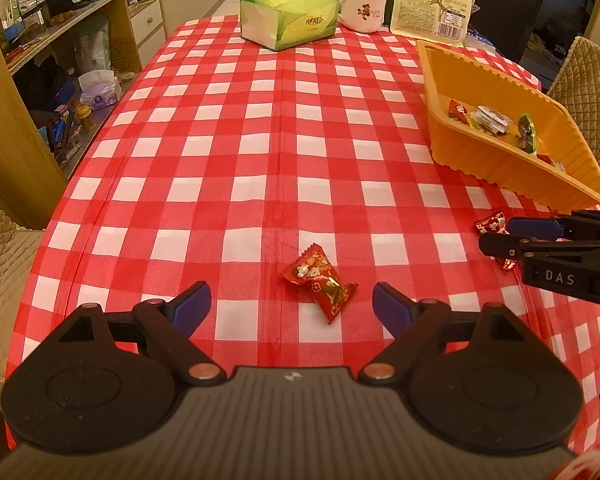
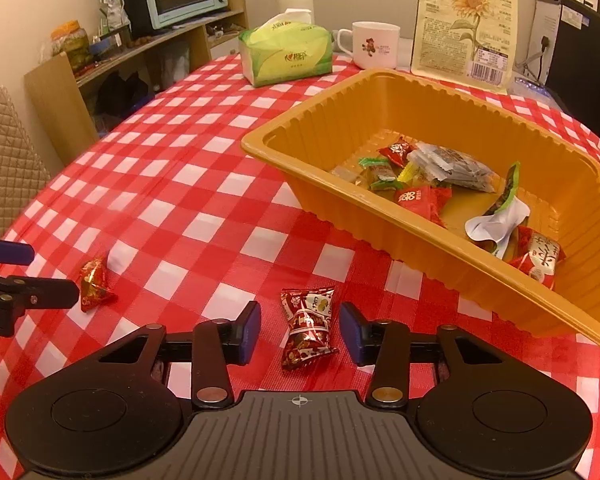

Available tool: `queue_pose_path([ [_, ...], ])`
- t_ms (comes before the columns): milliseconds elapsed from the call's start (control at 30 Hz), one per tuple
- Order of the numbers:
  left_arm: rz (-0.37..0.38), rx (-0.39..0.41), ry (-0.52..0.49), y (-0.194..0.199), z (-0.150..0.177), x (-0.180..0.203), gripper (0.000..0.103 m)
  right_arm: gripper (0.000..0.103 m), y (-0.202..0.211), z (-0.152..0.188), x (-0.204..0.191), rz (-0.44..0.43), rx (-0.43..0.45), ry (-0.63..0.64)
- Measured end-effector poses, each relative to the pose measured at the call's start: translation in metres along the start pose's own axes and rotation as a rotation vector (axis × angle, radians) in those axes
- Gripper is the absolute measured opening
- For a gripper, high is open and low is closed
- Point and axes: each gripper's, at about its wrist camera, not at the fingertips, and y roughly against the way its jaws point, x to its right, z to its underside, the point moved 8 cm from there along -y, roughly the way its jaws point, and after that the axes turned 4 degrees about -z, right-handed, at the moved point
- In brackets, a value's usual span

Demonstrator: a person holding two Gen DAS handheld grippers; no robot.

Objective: Organize snacks
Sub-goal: 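Grasp the red-gold wrapped candy with the right tool, then carry the red-gold candy over the orange tray with the right tool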

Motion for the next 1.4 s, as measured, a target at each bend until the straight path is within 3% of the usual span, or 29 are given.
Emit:
queue_pose_path([
  [267,-0.002,0.002,0.001,-0.001,-0.003,0.0,0.086,0.035,-0.005,0.002,0.0,0.014,-0.006,0.023],
  [367,-0.001,0.001,-0.001,-0.002,-0.003,0.001,0.086,0.025,-0.005,0.003,0.002,0.024,-0.006,0.034],
  [767,0.004,0.003,-0.016,-0.002,-0.002,0.007,0.083,0.022,0.013,-0.001,-0.001,-0.011,0.024,0.004],
  [1167,0.054,-0.006,0.01,-0.012,0.0,0.013,0.066,0.022,0.04,0.005,0.005,-0.02,0.046,-0.075],
  [1400,0.065,-0.012,-0.001,-0.024,-0.005,0.02,0.047,0.022,0.051,0.014,0.014,0.0,0.047,-0.108],
])
